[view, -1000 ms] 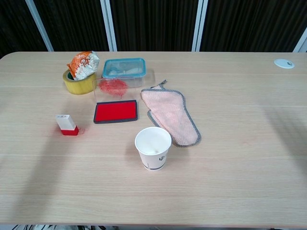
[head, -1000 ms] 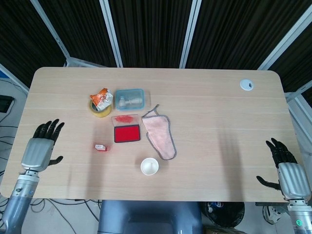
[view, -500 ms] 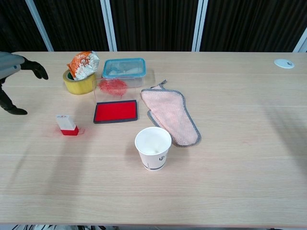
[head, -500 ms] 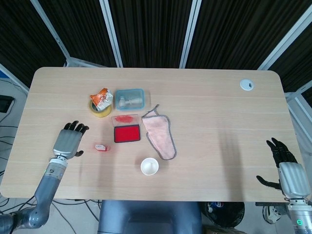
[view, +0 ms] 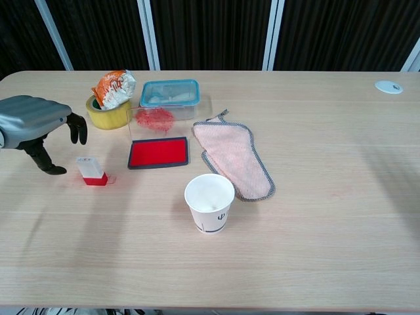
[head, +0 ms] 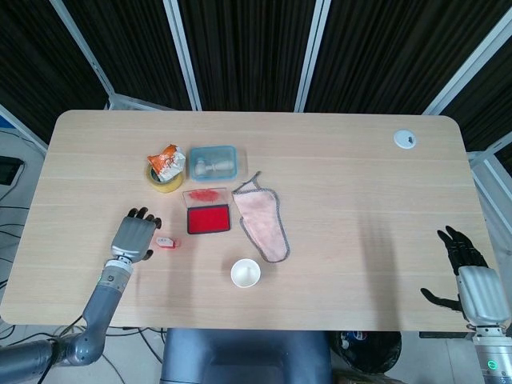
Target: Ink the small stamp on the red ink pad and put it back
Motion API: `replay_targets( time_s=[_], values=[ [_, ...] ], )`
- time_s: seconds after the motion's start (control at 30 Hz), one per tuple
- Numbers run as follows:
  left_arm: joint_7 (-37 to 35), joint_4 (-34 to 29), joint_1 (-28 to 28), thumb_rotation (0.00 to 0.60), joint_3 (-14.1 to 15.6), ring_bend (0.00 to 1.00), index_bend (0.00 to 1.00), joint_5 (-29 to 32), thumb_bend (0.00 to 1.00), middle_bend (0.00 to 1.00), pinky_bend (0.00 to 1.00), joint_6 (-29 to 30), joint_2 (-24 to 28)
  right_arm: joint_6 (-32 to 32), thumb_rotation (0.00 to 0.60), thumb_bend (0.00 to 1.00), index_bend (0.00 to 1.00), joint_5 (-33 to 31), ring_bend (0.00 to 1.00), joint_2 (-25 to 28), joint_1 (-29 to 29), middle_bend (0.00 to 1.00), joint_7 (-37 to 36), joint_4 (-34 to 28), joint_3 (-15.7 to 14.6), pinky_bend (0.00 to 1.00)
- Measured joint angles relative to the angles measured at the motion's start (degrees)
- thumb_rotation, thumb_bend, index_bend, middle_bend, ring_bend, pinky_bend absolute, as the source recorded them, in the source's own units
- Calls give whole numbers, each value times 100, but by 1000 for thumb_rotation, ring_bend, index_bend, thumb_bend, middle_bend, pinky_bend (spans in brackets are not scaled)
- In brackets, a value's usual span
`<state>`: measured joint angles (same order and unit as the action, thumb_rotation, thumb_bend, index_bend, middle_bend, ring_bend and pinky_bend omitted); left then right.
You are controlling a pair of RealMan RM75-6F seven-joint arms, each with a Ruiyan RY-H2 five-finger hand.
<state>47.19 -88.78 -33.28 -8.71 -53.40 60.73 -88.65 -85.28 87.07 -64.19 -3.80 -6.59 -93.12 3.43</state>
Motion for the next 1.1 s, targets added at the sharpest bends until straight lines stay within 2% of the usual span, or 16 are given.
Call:
replay_targets(
  time_s=[0.4, 1.1],
  values=[
    [68, 430, -249, 600, 93, 176, 432, 191, 233, 427, 211, 38, -418, 12, 600, 122, 0, 5, 0, 18, -3, 0, -53, -12, -6, 185],
    [-31, 841, -429, 600, 227, 194, 496, 206, 299, 489, 223, -20, -701, 17, 600, 124, 0, 9, 0, 29, -5, 0, -105, -25, -10, 185]
  ],
)
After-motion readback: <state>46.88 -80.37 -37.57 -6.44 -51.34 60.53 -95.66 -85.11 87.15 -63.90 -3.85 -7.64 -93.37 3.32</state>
